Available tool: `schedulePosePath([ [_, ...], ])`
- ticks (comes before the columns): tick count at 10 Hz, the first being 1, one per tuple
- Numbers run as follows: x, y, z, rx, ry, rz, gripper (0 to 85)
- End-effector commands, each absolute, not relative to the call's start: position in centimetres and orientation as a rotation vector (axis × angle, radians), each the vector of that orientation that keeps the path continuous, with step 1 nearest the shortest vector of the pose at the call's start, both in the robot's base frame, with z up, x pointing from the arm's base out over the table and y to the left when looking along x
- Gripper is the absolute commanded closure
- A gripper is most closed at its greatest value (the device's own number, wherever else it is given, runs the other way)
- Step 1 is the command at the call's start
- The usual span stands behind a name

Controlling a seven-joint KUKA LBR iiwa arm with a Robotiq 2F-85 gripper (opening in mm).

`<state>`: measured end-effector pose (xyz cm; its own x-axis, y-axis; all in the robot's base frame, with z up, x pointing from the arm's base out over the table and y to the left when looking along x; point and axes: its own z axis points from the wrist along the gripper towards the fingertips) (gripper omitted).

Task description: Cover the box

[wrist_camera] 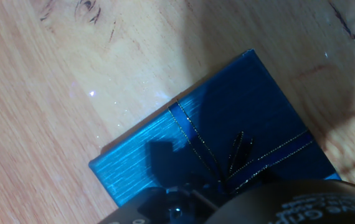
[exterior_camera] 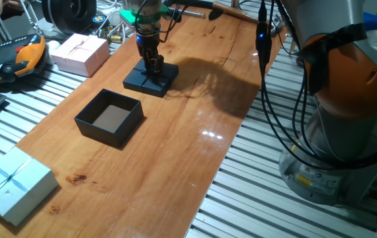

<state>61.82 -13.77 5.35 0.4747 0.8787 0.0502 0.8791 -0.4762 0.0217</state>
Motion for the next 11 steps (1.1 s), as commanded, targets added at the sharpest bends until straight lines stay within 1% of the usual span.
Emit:
schedulePosePath([
  [1, 61.83, -13.8, 5.34, -2.691, -1.605, -0.085, 51.0],
  [10, 61.78, -13.85, 5.48, -2.685, -1.634, -0.086, 51.0],
  [11, 61.76, -13.86, 5.5, -2.68, -1.643, -0.086, 68.0],
])
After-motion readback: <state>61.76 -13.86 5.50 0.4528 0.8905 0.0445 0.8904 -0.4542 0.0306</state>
